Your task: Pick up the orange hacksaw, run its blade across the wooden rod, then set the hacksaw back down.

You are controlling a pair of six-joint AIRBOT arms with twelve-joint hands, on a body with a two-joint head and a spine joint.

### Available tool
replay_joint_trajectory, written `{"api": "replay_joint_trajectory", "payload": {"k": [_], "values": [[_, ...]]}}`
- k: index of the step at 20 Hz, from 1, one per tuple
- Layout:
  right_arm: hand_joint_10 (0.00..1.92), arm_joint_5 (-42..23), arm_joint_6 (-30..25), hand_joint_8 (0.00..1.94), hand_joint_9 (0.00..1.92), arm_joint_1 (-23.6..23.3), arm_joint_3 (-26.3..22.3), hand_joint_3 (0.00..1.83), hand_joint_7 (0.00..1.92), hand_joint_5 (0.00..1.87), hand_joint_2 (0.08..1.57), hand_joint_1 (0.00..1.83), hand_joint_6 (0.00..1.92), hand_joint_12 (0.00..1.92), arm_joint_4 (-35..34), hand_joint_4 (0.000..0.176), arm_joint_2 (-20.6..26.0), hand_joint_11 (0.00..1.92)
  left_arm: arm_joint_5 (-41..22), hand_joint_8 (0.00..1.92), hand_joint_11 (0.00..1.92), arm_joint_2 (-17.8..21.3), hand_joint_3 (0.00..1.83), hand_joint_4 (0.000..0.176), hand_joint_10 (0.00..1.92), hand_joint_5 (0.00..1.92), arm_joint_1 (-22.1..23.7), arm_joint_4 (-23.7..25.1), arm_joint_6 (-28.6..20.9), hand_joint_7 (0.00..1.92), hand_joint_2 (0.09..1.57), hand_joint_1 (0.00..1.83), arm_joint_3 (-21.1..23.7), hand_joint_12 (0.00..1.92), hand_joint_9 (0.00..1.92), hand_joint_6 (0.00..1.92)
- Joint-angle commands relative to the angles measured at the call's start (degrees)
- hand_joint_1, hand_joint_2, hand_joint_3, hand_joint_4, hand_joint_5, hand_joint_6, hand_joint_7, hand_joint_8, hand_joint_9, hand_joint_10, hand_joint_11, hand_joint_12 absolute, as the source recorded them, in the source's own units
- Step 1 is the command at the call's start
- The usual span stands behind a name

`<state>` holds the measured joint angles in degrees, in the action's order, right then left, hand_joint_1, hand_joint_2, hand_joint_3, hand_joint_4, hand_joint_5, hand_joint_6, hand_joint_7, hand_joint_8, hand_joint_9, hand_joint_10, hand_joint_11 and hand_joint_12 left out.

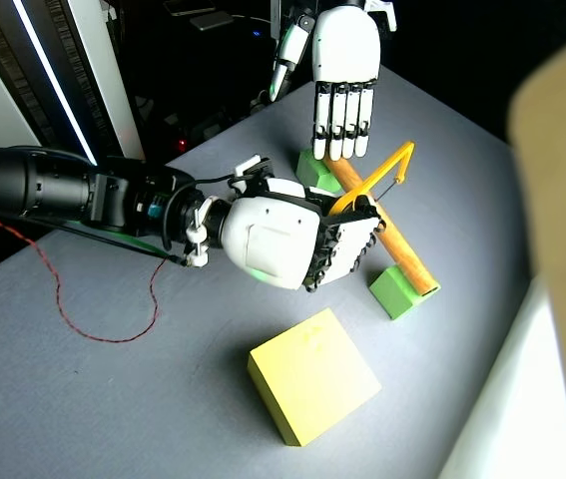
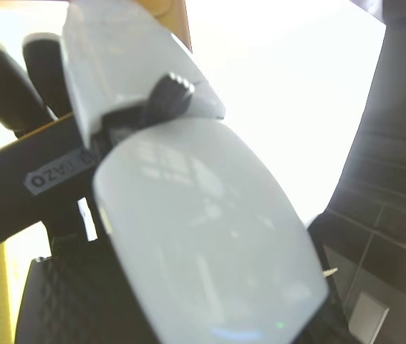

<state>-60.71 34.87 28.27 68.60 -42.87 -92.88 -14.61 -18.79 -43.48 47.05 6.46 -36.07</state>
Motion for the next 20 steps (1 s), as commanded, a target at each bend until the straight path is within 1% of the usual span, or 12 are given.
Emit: {"api": "replay_joint_trajectory", "payload": {"k": [1,2,4,5,7,12,14,15,17,18,19,20], "values": [[1.23,-6.0,-0.2,1.03,1.01,-1.0,0.1,0.0,0.97,0.87,1.12,1.38,0.92,1.24,2.8,0.0,-0.3,0.87,-2.1,0.0,0.0,0.0,0.0,0.0,0.0,0.13,0.6,-0.8,0.2,0.08,1.25,0.0,-0.4,0.15,0.07,0.0],[1.29,-6.2,0.0,1.1,0.94,-1.1,0.3,0.0,0.91,0.81,1.14,1.37,1.0,1.25,2.2,0.0,-0.8,0.86,-2.1,0.0,0.0,0.0,0.0,0.0,0.0,0.13,0.6,-0.8,0.2,0.07,1.25,0.0,-0.4,0.15,0.07,0.0],[1.21,-6.6,0.6,1.02,1.03,-1.5,0.8,0.0,0.97,0.87,1.11,1.38,0.9,1.25,1.3,0.0,-1.9,0.89,-2.1,0.0,0.0,0.0,0.0,0.0,0.0,0.13,0.6,-0.8,0.2,0.07,1.25,0.0,-0.4,0.1,0.06,0.0],[1.2,-6.6,0.8,1.02,1.03,-1.8,1.1,0.0,0.97,0.88,1.11,1.38,0.88,1.24,0.9,0.0,-2.5,0.89,-2.1,0.01,0.0,0.0,0.0,0.0,0.01,0.14,0.6,-0.8,0.2,0.09,1.25,0.0,-0.4,0.1,0.07,0.01],[1.22,-6.6,1.6,1.04,1.02,-2.2,1.4,0.0,0.96,0.88,1.11,1.38,0.88,1.26,0.0,0.0,-3.6,0.87,-2.1,0.0,0.0,0.0,0.0,0.0,0.0,0.15,0.6,-0.8,0.2,0.1,1.24,0.0,-0.4,0.14,0.09,0.0],[1.22,-6.2,2.7,1.04,1.02,-3.0,1.8,0.0,0.96,0.88,1.11,1.38,0.88,1.26,-1.2,0.0,-5.3,0.87,-2.1,0.0,0.01,0.0,0.0,0.0,0.0,0.14,0.6,-0.8,0.2,0.08,1.25,0.0,-0.4,0.13,0.08,0.0],[1.21,-6.3,2.8,1.03,1.02,-3.0,1.8,0.0,0.97,0.89,1.11,1.38,0.86,1.27,-1.2,0.0,-5.7,0.86,-2.1,0.0,0.0,0.0,0.0,0.0,0.0,0.14,0.6,-0.8,0.2,0.08,1.25,0.0,-0.4,0.17,0.09,0.0],[1.21,-6.3,2.8,1.05,1.02,-2.8,1.8,0.0,0.96,0.89,1.11,1.38,0.87,1.25,-1.2,0.0,-5.9,0.87,-2.1,0.0,0.0,0.0,0.0,0.0,0.0,0.13,0.6,-0.8,0.2,0.08,1.25,0.0,-0.4,0.13,0.08,0.0],[1.2,-6.8,2.8,1.05,1.03,-2.2,1.6,0.0,0.96,0.88,1.11,1.38,0.87,1.23,-0.2,0.0,-5.3,0.89,-2.1,0.0,0.0,0.0,0.0,0.0,0.0,0.13,0.6,-0.8,0.2,0.09,1.25,0.0,-0.4,0.12,0.08,0.0],[1.29,-7.0,2.3,1.14,0.94,-1.9,1.6,0.0,0.89,0.83,1.14,1.37,0.96,1.24,0.6,0.0,-4.8,0.87,-2.1,0.0,0.0,0.0,0.0,0.0,0.0,0.14,0.6,-0.8,0.2,0.08,1.25,0.0,-0.4,0.12,0.07,0.0],[1.32,-7.2,1.8,1.18,0.92,-1.3,1.5,0.0,0.87,0.8,1.16,1.37,1.0,1.25,1.4,0.0,-4.0,0.85,-2.1,0.0,0.0,0.0,0.0,0.0,0.0,0.14,0.6,-0.8,0.2,0.08,1.25,0.0,-0.4,0.14,0.07,0.0],[1.21,-7.5,1.2,1.06,1.02,-0.8,1.4,0.0,0.95,0.85,1.12,1.38,0.91,1.23,2.2,0.0,-3.3,0.88,-2.1,0.0,0.0,0.0,0.0,0.0,0.0,0.14,0.6,-0.8,0.2,0.08,1.24,0.0,-0.4,0.18,0.08,0.0]]}}
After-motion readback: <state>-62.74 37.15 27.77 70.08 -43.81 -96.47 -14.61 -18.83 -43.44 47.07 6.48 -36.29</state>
